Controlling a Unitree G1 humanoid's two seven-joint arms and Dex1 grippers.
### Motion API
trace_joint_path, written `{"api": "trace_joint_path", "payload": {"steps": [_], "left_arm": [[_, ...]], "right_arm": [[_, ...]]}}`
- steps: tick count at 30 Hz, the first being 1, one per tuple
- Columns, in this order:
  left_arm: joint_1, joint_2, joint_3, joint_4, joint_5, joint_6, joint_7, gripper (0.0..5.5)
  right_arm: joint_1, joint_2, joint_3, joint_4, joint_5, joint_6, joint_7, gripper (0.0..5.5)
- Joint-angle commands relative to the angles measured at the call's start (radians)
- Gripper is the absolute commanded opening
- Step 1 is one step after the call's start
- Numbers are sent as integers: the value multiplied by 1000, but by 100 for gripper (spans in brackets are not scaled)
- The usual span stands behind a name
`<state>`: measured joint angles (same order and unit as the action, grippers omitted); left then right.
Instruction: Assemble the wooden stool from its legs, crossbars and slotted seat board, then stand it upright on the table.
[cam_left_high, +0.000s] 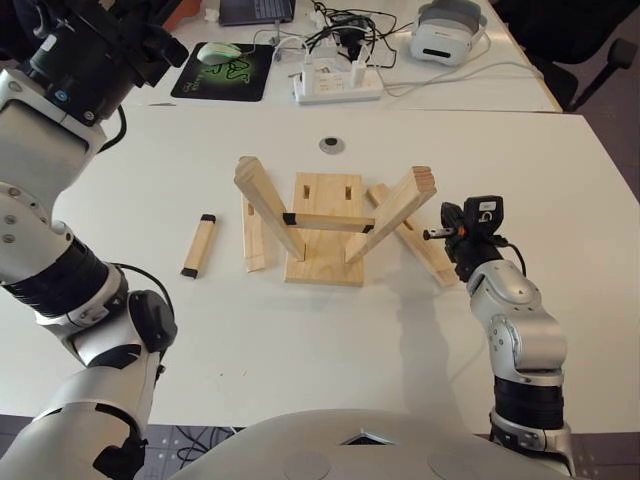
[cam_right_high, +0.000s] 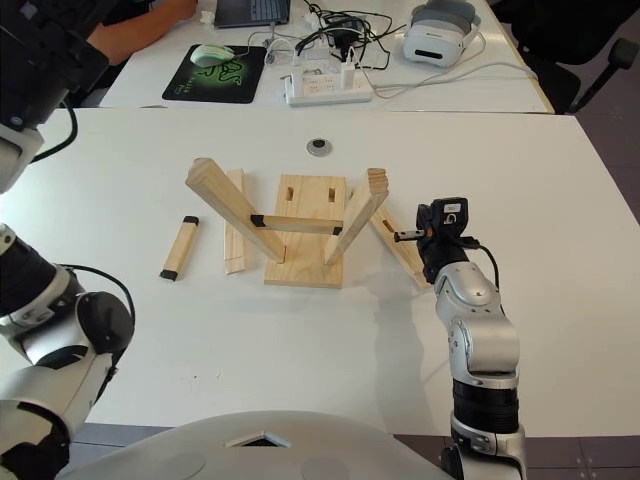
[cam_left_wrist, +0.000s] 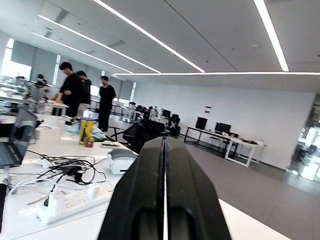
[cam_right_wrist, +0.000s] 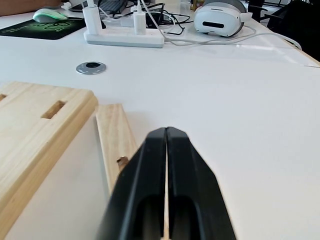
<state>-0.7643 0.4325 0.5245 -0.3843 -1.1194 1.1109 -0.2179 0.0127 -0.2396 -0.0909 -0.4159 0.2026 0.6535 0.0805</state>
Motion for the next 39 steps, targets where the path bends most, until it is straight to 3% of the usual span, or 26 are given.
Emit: {"api": "trace_joint_path", "payload": {"steps": [1, 8, 16, 21, 23, 26, 32, 39], "left_arm": [[-42, 31, -71, 3, -103, 31, -13, 1], [-15, 38, -169, -21, -205, 12, -14, 1], [-42, 99, -173, 45, -212, -47, -43, 1], [262, 55, -283, 15, -163, -51, -142, 1], [385, 68, -393, -16, -86, -63, -214, 1], [452, 81, -468, -32, 16, -131, -268, 1], [145, 94, -334, 45, -26, -226, -208, 1], [-160, 128, -233, 107, -170, -196, -107, 1]], "right_arm": [[4, 12, 37, 22, -24, -34, 10, 0], [1, 30, 64, 33, -51, -57, 10, 0], [-4, 32, 70, 15, -68, -63, 9, 0], [-9, 34, 79, 6, -74, -54, 15, 0], [-15, 34, 78, -3, -71, -44, 16, 0], [-29, 32, 86, -14, -68, -28, 22, 0], [-17, 38, 81, 3, -73, -37, 22, 0], [-13, 50, 87, 18, -83, -51, 18, 0]]}}
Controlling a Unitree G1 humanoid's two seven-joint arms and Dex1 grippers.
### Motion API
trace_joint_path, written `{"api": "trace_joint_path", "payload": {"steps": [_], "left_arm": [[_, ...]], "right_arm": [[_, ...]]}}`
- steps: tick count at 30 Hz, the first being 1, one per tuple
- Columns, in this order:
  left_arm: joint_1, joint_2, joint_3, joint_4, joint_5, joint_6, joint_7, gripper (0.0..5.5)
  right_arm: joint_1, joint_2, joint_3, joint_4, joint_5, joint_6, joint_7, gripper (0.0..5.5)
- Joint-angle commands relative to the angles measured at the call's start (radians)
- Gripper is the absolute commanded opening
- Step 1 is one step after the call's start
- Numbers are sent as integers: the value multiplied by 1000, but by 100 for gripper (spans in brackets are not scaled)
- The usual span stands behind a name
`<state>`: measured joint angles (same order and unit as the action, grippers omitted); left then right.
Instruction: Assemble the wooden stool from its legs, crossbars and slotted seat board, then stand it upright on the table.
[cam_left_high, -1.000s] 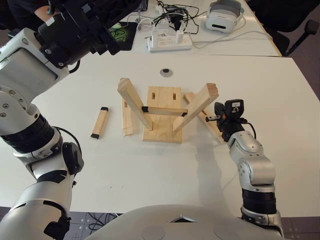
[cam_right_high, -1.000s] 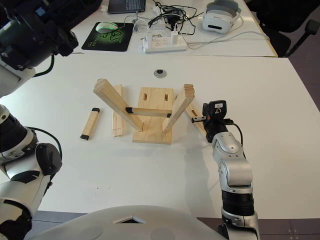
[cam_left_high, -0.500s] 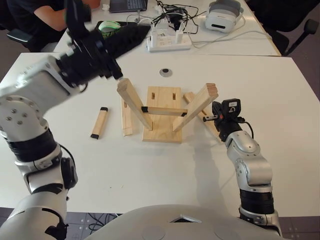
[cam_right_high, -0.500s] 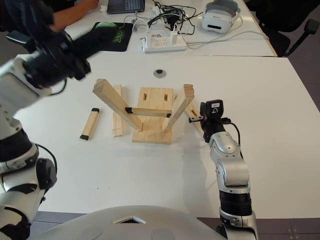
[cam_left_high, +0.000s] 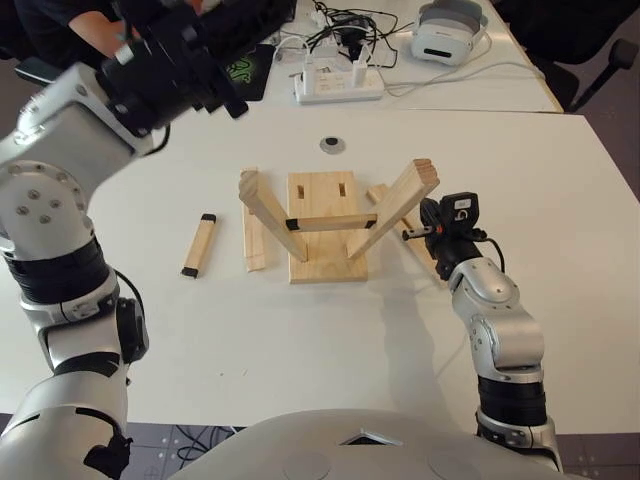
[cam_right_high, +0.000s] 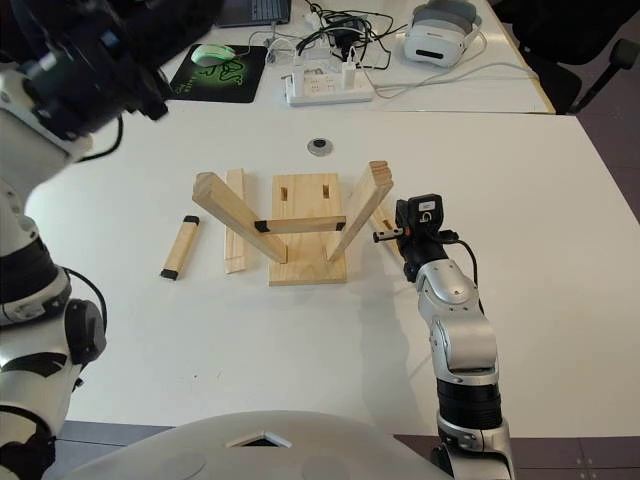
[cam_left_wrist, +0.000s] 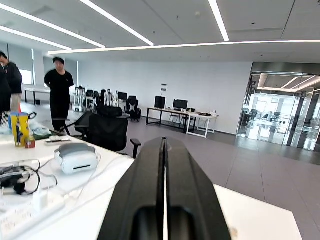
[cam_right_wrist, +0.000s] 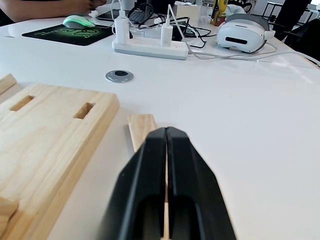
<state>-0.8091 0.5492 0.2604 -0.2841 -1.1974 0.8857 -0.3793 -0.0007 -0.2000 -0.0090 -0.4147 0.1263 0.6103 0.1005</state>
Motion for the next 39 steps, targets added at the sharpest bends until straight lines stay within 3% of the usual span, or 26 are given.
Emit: {"api": "trace_joint_path", "payload": {"steps": [1, 7, 9, 11, 14, 18, 26, 31, 35, 37, 39], "left_arm": [[-104, 10, 27, -1, -114, 43, 60, 1], [155, 19, -72, -76, -96, 107, 0, 1], [308, 66, -246, -29, 96, 47, -144, 1], [379, 87, -340, 9, 226, -16, -228, 1], [270, 29, -301, 10, 236, -69, -220, 1], [42, -36, -167, 44, 178, -112, -121, 1], [-177, 34, -15, 74, 54, -21, -64, 1], [52, 47, -98, 0, 57, 61, -135, 1], [387, 33, -302, -91, 176, 29, -228, 1], [414, 7, -317, -110, 213, -9, -214, 1], [327, -31, -258, -107, 194, -47, -165, 1]], "right_arm": [[3, 11, 4, 15, -8, -9, -3, 0], [-9, 13, 10, 3, -7, 6, 3, 0], [-19, 10, 10, -5, -2, 16, 9, 0], [-35, 5, 17, -5, 2, 23, 19, 0], [-41, -2, 19, -2, 3, 26, 28, 0], [-18, 1, 20, 5, -2, 22, 32, 0], [3, 11, 19, 14, -9, 8, 24, 0], [0, 17, 21, -4, -6, 23, 19, 0], [-38, 7, 24, -3, 2, 40, 34, 0], [-54, 0, 27, 3, 5, 43, 46, 0], [-54, -13, 28, 5, 2, 43, 57, 0]]}}
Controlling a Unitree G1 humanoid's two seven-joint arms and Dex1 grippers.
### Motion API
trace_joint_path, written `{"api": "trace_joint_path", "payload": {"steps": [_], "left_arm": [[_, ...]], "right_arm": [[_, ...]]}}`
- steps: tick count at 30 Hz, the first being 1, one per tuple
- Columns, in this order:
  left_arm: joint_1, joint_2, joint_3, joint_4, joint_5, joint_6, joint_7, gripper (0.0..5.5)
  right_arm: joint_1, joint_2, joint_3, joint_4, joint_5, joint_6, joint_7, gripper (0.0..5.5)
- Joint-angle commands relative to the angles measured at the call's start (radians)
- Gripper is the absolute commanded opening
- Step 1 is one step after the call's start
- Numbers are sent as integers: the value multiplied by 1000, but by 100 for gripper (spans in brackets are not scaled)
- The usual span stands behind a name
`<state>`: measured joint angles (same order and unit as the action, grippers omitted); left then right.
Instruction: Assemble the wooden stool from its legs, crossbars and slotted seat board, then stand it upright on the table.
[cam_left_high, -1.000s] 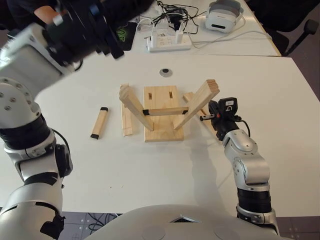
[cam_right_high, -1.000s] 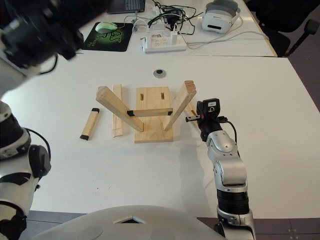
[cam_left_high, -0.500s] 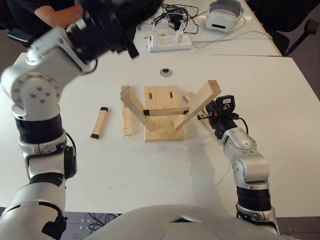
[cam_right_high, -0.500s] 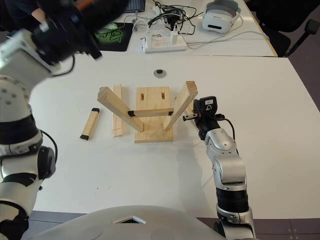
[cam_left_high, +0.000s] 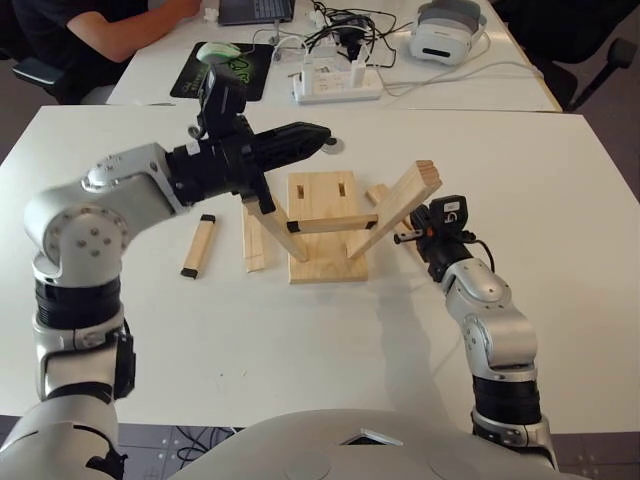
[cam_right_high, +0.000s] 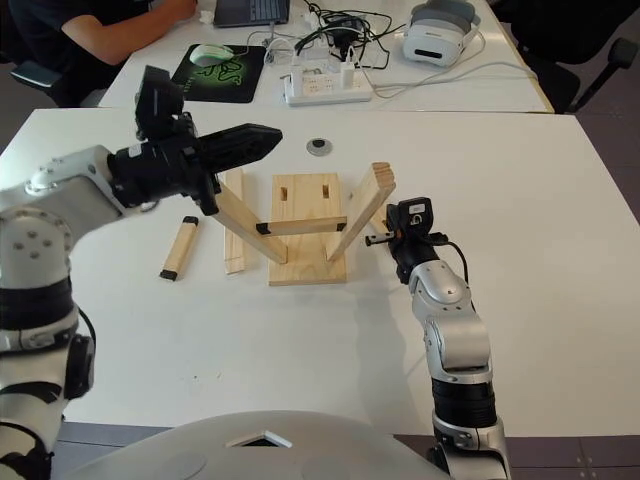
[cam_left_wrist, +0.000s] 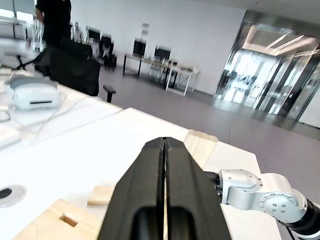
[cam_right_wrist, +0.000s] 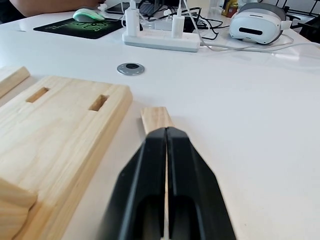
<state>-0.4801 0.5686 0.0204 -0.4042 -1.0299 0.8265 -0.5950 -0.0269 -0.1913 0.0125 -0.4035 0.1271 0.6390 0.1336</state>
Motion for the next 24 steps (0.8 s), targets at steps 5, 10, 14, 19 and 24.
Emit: {"api": "trace_joint_path", "payload": {"steps": [5, 10, 14, 19, 24], "left_arm": [[-286, -76, 178, 65, -75, -49, 188, 1], [-435, 23, 303, 167, -54, -75, 225, 1], [-374, 111, 325, 221, 35, -86, 188, 1], [-337, 121, 319, 241, 80, -91, 159, 1], [-310, 111, 317, 258, 109, -91, 146, 1]], "right_arm": [[2, -67, 24, 3, -15, 1, 63, 0], [29, -184, 111, 7, -66, -13, 159, 0], [33, -270, 191, -6, -110, -19, 239, 0], [25, -296, 318, -29, -157, -16, 303, 0], [25, -227, 281, -132, -19, -51, 369, 0]]}}
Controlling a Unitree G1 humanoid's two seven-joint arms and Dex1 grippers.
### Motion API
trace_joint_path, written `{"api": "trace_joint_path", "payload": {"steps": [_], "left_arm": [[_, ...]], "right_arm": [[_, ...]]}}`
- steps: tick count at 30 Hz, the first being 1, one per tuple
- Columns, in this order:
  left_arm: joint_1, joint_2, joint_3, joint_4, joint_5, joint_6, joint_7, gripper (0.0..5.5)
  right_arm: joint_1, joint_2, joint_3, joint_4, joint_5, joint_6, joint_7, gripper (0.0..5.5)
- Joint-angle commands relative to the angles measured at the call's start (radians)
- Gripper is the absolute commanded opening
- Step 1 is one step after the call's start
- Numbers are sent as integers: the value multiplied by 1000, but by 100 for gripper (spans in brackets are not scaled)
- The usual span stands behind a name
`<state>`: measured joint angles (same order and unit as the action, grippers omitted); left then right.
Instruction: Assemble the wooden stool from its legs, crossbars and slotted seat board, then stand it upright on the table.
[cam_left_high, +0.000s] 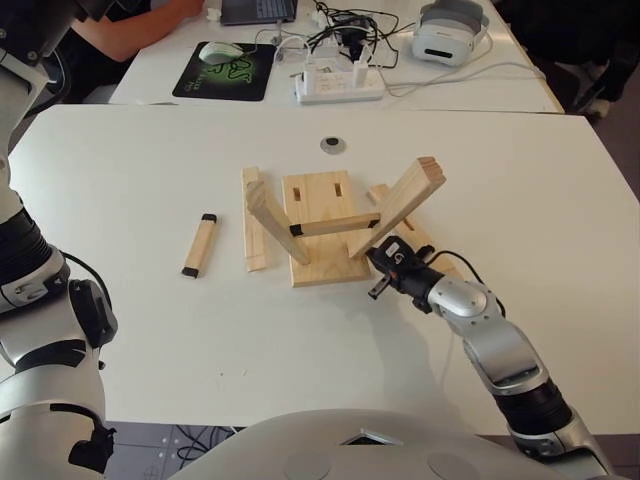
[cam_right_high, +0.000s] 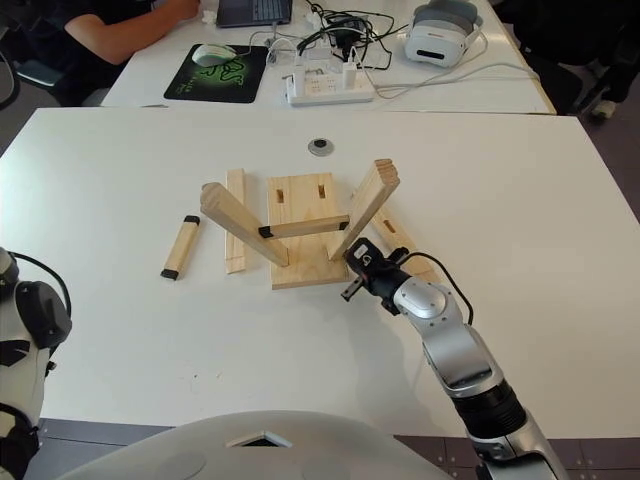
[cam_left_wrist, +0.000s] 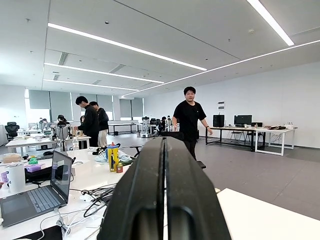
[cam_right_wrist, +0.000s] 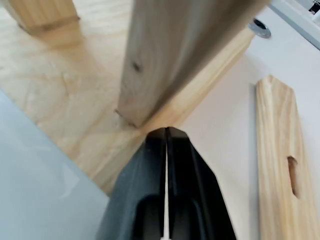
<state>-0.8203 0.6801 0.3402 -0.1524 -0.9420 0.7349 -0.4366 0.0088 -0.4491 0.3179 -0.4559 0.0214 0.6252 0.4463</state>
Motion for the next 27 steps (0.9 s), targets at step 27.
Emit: {"api": "trace_joint_path", "payload": {"steps": [27], "left_arm": [[106, -117, 0, -15, 48, -70, -3, 1]], "right_arm": [[-729, 139, -59, 1238, 5, -697, 229, 0]]}}
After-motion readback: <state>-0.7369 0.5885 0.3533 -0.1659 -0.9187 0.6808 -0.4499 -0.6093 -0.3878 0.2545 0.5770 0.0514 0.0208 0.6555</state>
